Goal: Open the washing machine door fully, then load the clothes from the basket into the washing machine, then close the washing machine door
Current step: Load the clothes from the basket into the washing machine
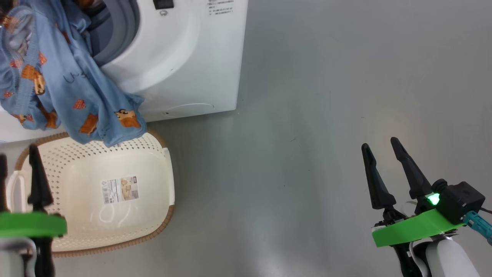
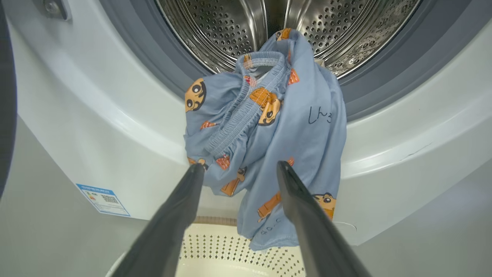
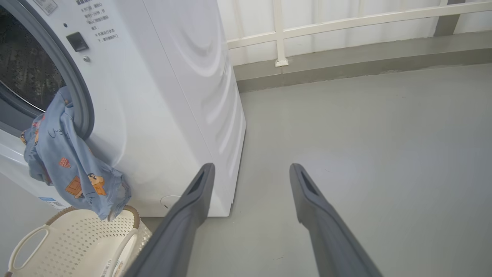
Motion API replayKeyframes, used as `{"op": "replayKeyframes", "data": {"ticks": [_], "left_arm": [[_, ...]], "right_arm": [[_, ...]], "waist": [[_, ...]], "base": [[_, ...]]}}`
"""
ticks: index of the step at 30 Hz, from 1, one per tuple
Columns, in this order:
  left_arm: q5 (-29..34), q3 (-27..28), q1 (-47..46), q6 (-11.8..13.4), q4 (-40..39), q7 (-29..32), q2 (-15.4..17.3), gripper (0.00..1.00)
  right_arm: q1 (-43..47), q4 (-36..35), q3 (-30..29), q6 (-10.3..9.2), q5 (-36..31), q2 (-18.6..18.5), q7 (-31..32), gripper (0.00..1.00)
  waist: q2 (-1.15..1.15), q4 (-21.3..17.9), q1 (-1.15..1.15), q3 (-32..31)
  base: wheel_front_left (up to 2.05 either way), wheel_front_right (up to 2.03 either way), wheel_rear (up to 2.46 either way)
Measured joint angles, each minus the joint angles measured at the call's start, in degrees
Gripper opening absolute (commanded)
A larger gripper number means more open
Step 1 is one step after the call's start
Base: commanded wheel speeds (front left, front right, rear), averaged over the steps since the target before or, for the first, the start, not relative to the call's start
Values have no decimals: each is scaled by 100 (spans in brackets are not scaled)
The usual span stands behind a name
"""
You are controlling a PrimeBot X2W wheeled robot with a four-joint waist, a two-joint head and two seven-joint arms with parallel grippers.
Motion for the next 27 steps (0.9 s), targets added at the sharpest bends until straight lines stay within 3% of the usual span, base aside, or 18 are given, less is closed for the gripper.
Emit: {"op": "replayKeyframes", "data": {"ticks": [12,27], "left_arm": [[145,232,944,0,-832,0,-229,100],[-76,-252,779,0,-379,0,-260,100]], "right_arm": [[-4,22,3,0,1,-58,0,100],[-20,41,57,0,1,-58,0,100]], "waist": [[0,29,0,-2],[0,1,0,101]], "base": [[0,0,0],[0,0,0]]}}
